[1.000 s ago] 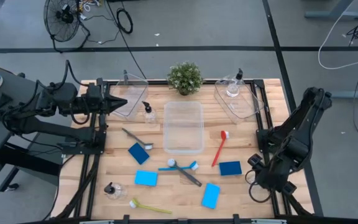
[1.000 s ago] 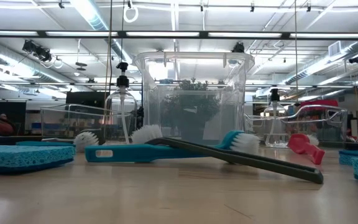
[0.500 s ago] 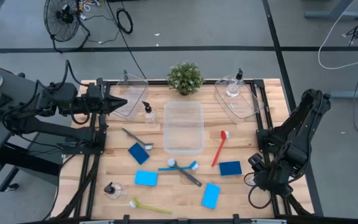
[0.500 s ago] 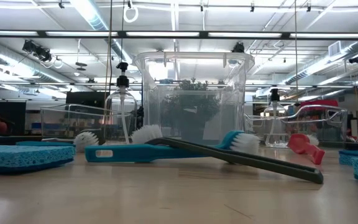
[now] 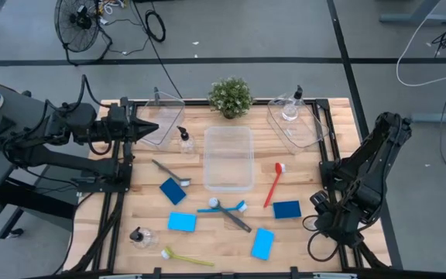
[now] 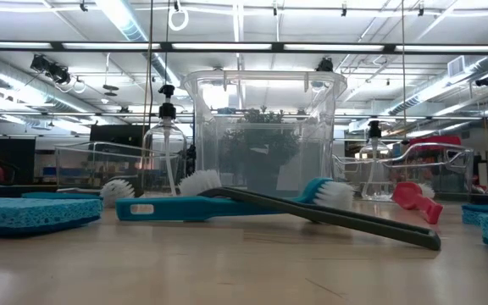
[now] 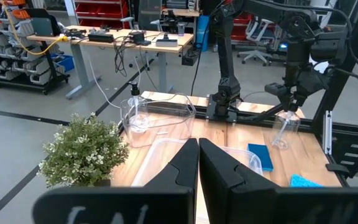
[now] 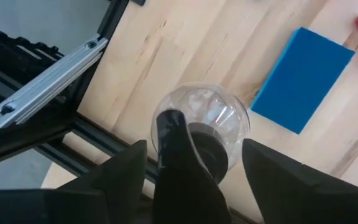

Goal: Pick & Place Kitchen Sink Supplies
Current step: Put the black soap dispenser into the right transparent bin

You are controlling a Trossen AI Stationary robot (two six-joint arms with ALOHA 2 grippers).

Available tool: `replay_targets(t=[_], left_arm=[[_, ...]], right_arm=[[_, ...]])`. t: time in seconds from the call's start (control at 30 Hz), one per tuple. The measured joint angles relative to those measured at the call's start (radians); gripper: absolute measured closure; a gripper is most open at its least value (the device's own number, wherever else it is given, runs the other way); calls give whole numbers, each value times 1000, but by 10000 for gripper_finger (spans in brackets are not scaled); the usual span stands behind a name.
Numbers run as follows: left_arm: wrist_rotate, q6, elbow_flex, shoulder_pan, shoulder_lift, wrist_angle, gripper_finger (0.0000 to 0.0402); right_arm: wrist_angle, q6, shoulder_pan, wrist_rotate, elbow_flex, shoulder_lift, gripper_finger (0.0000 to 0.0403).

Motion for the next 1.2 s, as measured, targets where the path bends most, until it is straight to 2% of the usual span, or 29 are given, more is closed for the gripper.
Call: replay_targets(t=[0.33,0.67,1.2], left_arm=[[0,0,0,0,0,0,385],[0,0,0,0,0,0,385],[0,1,0,0,0,6,385]], right_arm=[[-1,0,0,-4,0,0,212],[1,0,0,1,0,-2,261],[16,-19,0,19,0,-2,269]])
